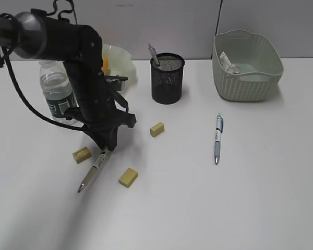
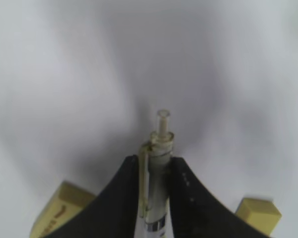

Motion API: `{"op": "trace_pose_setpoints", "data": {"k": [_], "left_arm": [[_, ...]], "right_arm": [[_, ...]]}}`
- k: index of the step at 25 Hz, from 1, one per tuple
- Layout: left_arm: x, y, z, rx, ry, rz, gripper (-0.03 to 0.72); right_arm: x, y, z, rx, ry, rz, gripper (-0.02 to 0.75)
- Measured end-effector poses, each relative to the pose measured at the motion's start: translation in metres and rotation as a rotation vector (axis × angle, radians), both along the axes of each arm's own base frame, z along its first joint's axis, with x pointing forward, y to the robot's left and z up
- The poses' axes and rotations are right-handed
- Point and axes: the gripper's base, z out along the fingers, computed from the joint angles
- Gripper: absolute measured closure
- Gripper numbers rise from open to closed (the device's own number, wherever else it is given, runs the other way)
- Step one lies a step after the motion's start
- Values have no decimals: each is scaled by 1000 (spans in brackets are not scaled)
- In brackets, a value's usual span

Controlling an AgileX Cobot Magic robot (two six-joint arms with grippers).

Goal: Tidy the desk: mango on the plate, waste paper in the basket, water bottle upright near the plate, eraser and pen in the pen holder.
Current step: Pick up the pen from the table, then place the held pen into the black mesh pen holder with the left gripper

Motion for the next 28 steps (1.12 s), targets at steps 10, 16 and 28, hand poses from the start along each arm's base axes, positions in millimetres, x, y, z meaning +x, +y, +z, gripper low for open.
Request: {"op": "trace_pose_setpoints", "data": {"k": [10, 16, 28], "left_arm": [[-7, -1, 37, -16, 8, -14, 543], [-1, -5, 69, -73, -104, -13, 543], [11, -38, 145, -365, -654, 0, 543]], "right_arm": [[0, 0, 0, 0, 0, 0, 234], [0, 0, 0, 0, 0, 0, 234], [0, 0, 0, 0, 0, 0, 234]]}}
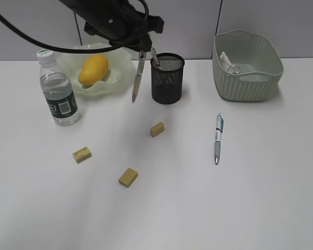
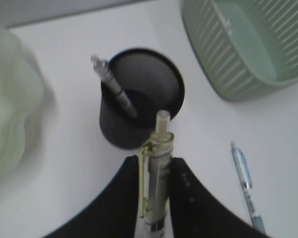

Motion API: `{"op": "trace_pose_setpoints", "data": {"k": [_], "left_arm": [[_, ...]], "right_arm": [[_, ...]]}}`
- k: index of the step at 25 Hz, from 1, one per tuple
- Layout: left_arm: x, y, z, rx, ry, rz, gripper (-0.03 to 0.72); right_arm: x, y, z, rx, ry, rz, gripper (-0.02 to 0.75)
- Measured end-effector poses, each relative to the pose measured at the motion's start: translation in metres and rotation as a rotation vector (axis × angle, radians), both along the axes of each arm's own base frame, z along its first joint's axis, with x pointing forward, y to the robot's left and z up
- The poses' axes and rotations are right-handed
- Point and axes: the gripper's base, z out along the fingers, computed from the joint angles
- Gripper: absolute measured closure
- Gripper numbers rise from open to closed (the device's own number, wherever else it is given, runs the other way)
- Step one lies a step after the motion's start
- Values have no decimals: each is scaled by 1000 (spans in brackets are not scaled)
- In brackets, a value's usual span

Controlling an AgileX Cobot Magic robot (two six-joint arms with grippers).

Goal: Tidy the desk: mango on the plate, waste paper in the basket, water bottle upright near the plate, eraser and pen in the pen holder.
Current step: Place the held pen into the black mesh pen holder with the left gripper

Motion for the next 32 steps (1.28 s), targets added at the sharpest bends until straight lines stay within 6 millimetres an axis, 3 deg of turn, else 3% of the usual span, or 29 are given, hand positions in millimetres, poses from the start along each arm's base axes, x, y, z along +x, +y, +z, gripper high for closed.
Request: {"op": "trace_pose_setpoints", "data": {"k": [14, 25, 32], "left_arm": [[24, -16, 40, -291, -501, 71, 543], [46, -34, -1, -367, -684, 86, 543], [51, -42, -31, -354, -682, 76, 543]], "right_arm": [[0, 0, 0, 0, 0, 0, 234], [0, 0, 0, 0, 0, 0, 235], [0, 0, 0, 0, 0, 0, 241]]}}
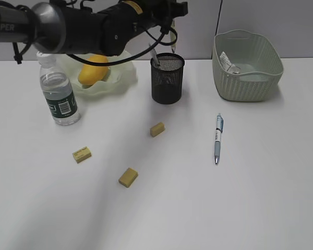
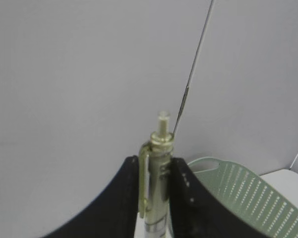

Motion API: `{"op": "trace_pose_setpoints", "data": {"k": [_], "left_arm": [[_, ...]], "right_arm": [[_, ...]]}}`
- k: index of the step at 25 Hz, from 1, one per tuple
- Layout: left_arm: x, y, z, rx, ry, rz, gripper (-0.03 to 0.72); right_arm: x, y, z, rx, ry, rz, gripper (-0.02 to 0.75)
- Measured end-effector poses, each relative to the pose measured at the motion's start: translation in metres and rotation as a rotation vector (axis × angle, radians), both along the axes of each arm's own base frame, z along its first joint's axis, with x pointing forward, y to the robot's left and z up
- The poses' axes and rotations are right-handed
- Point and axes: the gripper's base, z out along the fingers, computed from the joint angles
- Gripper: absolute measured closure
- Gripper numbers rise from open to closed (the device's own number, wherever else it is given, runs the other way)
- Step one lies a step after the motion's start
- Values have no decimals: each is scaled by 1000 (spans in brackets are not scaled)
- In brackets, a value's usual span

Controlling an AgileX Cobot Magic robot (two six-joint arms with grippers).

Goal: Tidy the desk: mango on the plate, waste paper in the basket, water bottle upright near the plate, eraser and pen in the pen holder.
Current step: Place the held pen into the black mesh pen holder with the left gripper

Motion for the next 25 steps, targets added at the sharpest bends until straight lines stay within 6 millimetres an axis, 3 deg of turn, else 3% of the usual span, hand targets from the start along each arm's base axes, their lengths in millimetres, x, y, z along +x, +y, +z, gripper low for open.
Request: {"op": "trace_pose_setpoints", "data": {"k": [11, 25], "left_arm": [[7, -6, -47, 47, 63, -2, 543], [5, -6, -61, 105, 156, -12, 533]], "right_arm": [[0, 0, 0, 0, 0, 0, 241], [0, 0, 0, 0, 0, 0, 241]]}}
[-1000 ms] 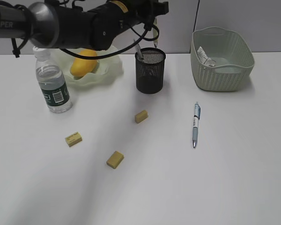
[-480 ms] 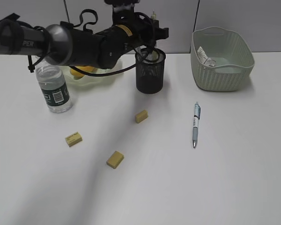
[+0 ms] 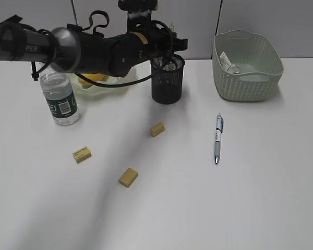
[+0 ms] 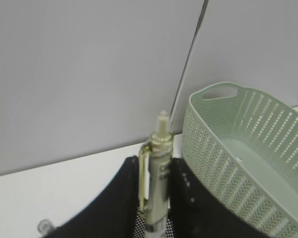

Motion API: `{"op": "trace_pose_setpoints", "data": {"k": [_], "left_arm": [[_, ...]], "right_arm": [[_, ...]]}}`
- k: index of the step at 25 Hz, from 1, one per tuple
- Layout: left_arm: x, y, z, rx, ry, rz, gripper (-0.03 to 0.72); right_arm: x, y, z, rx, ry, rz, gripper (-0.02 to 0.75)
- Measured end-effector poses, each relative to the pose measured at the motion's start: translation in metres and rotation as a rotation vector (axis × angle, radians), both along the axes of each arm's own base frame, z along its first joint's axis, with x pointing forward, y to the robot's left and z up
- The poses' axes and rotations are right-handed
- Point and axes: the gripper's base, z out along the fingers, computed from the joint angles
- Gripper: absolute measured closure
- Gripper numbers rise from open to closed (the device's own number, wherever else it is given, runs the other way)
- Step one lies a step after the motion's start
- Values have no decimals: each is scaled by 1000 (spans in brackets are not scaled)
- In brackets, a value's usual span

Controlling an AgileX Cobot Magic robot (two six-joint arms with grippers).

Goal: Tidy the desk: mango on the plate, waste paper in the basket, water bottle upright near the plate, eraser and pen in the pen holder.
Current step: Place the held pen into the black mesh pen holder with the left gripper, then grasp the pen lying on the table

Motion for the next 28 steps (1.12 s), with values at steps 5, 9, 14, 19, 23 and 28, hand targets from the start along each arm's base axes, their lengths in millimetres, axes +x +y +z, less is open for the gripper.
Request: {"op": "trace_pose_setpoints", "data": {"k": [5, 9, 14, 19, 23, 28], "left_arm": [[0, 0, -1, 4, 16, 1, 328], [-1, 0, -3, 13, 38, 1, 158], [-2, 1, -2, 28, 53, -4, 124], [-10, 4, 21, 83, 98, -29, 127], [-20, 10, 47, 135, 146, -47, 143], [-39, 21, 85, 186, 222, -61, 148]], "right_arm": [[0, 0, 0, 0, 0, 0, 241], [0, 0, 0, 0, 0, 0, 241], [0, 0, 0, 0, 0, 0, 241], [0, 0, 0, 0, 0, 0, 242], [0, 0, 0, 0, 0, 0, 242], [0, 0, 0, 0, 0, 0, 242]]}}
